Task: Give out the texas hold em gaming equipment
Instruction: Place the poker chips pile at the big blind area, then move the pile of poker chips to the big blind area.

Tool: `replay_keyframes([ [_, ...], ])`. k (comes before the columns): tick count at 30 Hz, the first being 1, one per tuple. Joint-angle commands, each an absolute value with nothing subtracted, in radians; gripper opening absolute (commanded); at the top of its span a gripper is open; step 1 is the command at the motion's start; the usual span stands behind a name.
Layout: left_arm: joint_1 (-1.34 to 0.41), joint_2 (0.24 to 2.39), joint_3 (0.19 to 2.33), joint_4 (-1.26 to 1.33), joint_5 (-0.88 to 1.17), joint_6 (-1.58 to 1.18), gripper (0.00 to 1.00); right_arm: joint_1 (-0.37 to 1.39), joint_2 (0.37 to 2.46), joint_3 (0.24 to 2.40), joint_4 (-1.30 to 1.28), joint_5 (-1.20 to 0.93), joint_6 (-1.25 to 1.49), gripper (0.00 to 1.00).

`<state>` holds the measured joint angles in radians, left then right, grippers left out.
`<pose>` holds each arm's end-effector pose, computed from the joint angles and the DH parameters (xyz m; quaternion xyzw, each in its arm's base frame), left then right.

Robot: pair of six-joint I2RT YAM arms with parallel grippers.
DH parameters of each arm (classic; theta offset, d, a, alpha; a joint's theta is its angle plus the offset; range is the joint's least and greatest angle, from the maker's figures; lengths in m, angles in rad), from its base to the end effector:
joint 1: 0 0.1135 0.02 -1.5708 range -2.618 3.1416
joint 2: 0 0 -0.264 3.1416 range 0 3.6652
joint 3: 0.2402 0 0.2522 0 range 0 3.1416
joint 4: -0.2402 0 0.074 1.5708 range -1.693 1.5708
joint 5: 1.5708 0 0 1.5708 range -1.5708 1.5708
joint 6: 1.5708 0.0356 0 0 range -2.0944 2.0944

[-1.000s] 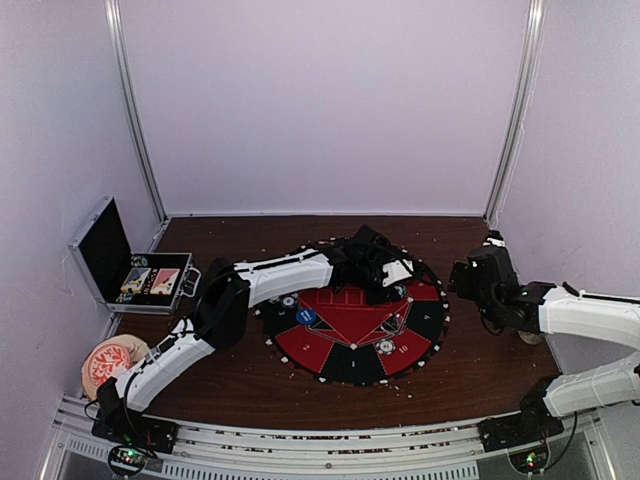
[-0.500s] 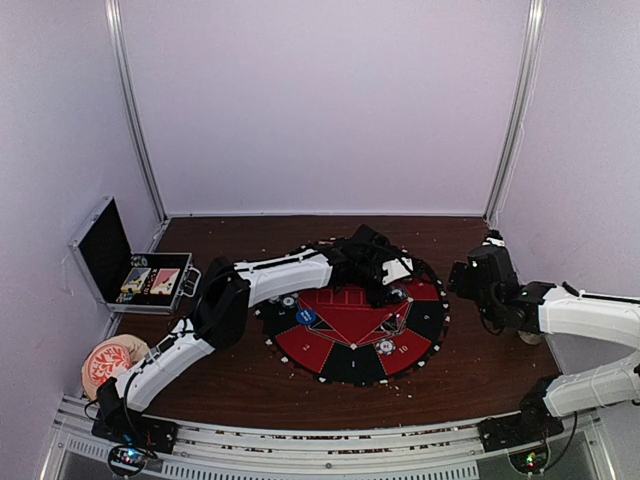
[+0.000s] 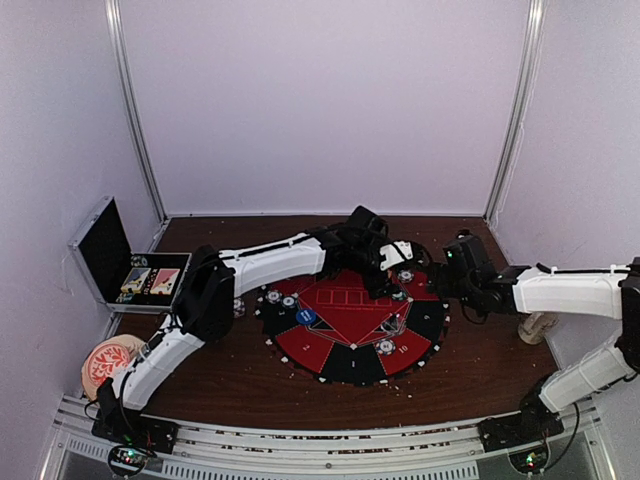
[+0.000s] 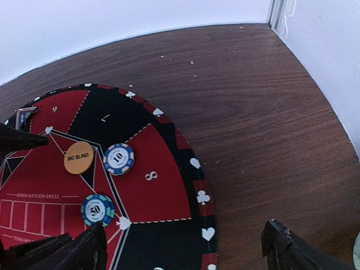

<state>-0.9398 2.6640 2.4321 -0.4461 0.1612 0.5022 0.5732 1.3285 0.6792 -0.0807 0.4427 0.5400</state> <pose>0.3444 -0.4811 0.1685 0.6196 0.6524 -0.1643 0.4043 0.2327 0.1321 0.1987 0.0748 0.8920 0.0402 0.4440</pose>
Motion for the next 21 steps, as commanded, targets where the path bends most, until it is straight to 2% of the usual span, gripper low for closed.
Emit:
replay_keyframes([
  [1,-0.939,2.439,2.342,-0.455,0.157,0.5,0.98,0.593,1.432,0.825,-0.141,0.398,0.563,0.97],
  [7,-0.92,2.18,2.037,-0.468,0.104,0.488,0.98,0.631,1.622,1.004,-0.207,0.376,0.558,0.97],
  [12,-0.834,1.99,1.838,-0.488,0.101,0.425,0.98,0.667,1.798,1.127,-0.27,0.359,0.558,0.96],
  [21,-0.655,1.749,1.457,-0.414,0.114,0.413,0.98,0.68,1.924,1.203,-0.303,0.351,0.57,0.93],
])
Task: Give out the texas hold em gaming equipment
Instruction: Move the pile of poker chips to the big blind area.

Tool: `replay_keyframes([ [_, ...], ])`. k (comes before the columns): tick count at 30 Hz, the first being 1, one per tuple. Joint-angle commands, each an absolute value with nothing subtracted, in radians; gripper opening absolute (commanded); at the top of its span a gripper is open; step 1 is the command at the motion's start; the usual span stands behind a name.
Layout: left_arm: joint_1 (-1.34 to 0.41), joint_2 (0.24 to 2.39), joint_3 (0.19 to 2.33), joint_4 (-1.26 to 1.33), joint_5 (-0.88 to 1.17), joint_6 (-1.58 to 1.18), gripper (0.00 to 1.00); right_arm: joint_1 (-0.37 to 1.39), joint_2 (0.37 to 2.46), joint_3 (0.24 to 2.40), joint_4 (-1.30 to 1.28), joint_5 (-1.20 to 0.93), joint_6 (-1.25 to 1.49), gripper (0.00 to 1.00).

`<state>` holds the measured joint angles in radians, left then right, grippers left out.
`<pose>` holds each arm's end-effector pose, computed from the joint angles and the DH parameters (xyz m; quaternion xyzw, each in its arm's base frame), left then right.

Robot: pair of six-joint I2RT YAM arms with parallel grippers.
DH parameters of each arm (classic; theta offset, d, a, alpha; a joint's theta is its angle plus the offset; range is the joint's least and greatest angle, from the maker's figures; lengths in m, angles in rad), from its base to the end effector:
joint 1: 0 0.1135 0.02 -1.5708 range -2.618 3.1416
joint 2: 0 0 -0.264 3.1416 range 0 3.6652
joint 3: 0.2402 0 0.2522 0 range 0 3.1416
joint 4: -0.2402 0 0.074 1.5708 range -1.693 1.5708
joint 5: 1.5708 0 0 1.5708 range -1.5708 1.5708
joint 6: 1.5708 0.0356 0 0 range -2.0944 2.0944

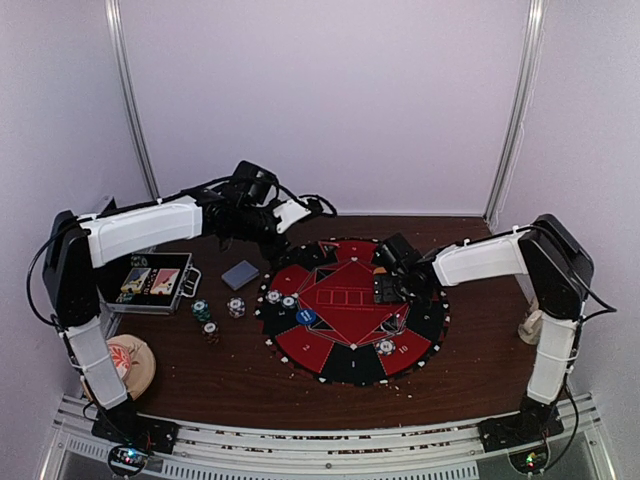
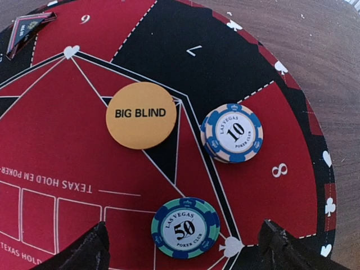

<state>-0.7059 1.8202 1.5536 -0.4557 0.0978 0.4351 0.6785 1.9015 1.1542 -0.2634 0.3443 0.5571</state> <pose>0.3169 -0.2747 0.2903 0.5085 0.7552 -0.0996 0.4014 0.3059 0.2312 0.1496 -0.0102 0.9480 0.0235 0.3173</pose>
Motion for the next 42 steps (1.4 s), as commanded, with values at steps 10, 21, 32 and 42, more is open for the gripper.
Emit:
replay_keyframes([
  [10,-0.512,1.549,1.15,-0.312,0.22,0.432,0.98,0.679,1.975,1.21,-0.31,0.387,0.548,0.87],
  [21,-0.495,1.414,0.986,-0.221,0.216,0.403,0.98,0.669,2.025,1.217,-0.278,0.37,0.551,0.75],
  [32,-0.495,1.38,0.943,-0.165,0.196,0.386,0.98,0.651,2.007,1.134,-0.206,0.318,0.605,0.73],
  [42,-0.495,1.363,0.925,-0.14,0.187,0.387,0.98,0.649,1.989,1.088,-0.183,0.273,0.629,0.64],
])
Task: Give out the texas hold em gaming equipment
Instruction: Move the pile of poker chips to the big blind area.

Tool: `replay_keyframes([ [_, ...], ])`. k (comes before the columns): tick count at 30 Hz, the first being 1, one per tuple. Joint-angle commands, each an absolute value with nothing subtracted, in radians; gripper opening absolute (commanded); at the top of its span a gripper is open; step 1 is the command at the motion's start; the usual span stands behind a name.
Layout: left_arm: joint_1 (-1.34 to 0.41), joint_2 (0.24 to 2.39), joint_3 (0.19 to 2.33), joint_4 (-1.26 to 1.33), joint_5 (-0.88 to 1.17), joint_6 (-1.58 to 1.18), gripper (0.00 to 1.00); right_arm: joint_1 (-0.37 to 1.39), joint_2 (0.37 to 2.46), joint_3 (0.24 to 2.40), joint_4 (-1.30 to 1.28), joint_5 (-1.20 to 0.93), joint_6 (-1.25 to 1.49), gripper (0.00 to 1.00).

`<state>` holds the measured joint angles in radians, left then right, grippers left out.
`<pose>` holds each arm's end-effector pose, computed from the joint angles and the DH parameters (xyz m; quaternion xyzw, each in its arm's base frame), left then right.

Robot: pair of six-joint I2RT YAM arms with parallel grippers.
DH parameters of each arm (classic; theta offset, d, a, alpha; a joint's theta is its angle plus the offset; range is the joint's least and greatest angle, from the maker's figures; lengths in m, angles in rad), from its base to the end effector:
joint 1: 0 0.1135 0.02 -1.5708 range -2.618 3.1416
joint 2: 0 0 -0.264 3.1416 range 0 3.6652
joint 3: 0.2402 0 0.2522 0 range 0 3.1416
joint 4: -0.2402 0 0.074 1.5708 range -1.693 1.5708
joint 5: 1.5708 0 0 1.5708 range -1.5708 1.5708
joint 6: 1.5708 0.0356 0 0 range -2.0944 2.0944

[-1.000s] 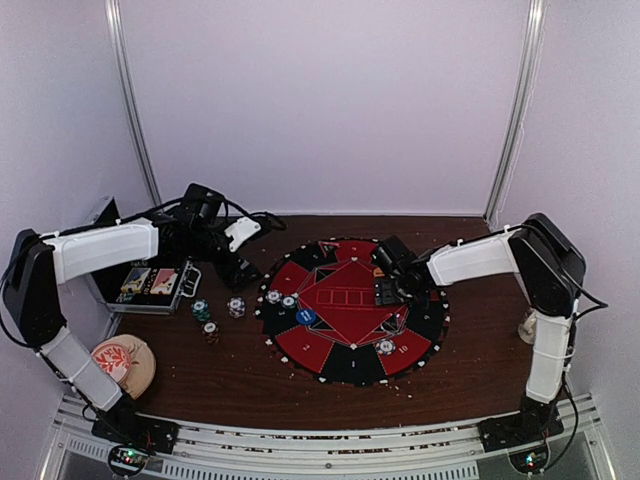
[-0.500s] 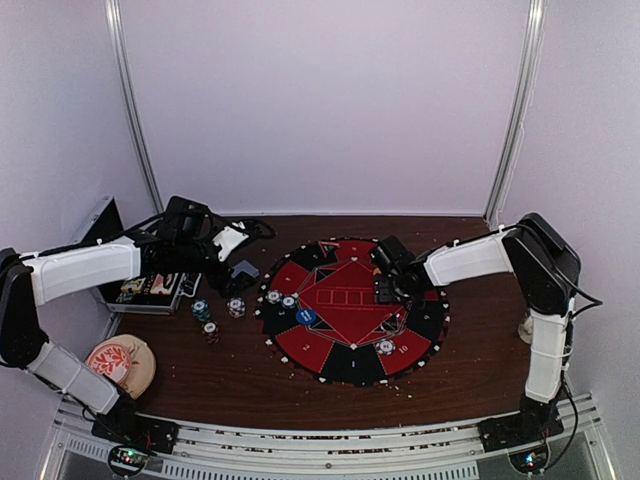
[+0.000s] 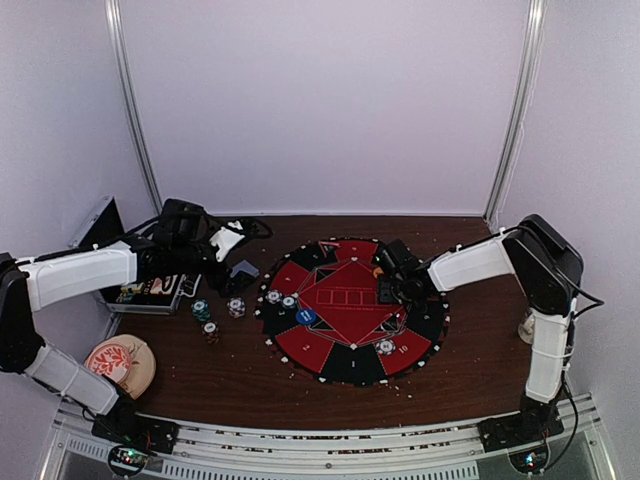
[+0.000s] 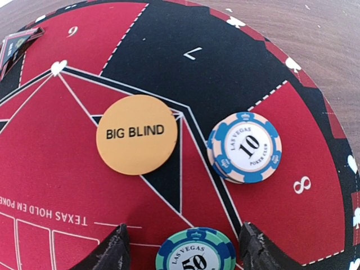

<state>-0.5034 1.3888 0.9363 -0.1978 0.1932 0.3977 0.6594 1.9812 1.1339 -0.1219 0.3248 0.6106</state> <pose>0.2643 -0.1533 0.2540 0.4269 0.7841 -0.1096 0.4369 0.3179 0.2321 0.1229 0.0249 0.9434 0.0491 0.3270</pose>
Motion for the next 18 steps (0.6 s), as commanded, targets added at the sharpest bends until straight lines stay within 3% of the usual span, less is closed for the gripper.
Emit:
replay_keyframes([
  [1,-0.495,1.361,0.925,-0.14,0.186,0.387,0.98,0.649,1.985,1.085,-0.184,0.271,0.629,0.64],
  [9,-0.494,1.346,0.916,-0.134,0.187,0.386,0.98,0.656,1.95,1.075,-0.227,0.301,0.621,0.67],
  [18,-0.494,1.345,0.91,-0.129,0.179,0.387,0.98,0.662,1.945,1.046,-0.215,0.294,0.628,0.62],
])
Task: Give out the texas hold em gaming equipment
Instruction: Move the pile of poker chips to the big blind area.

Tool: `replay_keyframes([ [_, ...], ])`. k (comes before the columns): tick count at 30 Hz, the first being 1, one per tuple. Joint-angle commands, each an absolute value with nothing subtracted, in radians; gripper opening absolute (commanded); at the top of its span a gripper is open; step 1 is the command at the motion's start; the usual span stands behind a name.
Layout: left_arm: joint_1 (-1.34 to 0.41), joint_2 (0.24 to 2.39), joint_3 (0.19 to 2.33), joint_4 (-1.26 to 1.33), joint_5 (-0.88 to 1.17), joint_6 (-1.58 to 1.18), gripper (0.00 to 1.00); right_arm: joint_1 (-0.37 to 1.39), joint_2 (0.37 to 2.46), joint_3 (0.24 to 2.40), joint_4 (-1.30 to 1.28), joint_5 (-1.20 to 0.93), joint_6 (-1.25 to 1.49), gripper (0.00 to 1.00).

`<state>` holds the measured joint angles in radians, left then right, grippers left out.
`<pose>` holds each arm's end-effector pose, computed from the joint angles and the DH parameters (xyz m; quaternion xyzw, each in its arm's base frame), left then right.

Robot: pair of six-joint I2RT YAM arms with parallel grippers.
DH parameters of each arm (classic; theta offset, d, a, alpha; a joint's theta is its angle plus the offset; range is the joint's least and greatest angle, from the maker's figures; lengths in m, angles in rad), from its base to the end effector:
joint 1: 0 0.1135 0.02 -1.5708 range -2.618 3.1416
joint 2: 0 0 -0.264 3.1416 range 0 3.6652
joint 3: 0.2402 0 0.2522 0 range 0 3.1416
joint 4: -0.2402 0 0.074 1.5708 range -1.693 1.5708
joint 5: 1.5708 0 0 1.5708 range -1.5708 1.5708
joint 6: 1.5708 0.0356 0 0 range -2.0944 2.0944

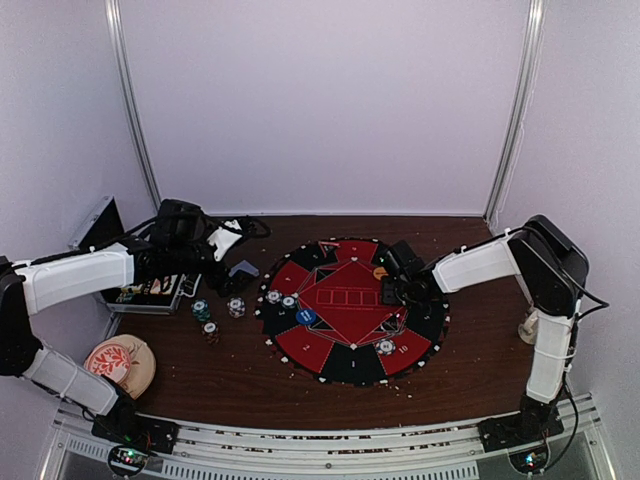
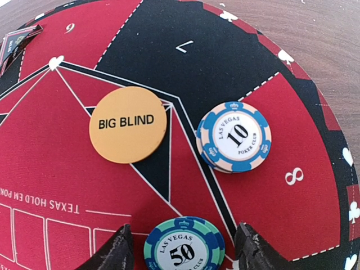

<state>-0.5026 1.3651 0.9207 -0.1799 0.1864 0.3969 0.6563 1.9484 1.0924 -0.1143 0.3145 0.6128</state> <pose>0.2610 -0.1510 0.2571 0.4235 0.7797 -0.1067 0.4488 0.3111 0.2257 0.1242 0.0258 0.9443 0.0527 0.3239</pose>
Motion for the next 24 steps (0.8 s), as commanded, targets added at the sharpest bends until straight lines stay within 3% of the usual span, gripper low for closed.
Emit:
replay_keyframes([
  [1,-0.494,1.344,0.91,-0.129,0.179,0.386,0.98,0.662,1.946,1.043,-0.211,0.292,0.629,0.62],
  [16,-0.492,1.324,0.901,-0.124,0.177,0.385,0.98,0.66,1.953,1.033,-0.181,0.287,0.64,0.43],
  [24,-0.492,1.316,0.898,-0.124,0.177,0.384,0.98,0.658,1.913,1.033,-0.205,0.341,0.629,0.41],
])
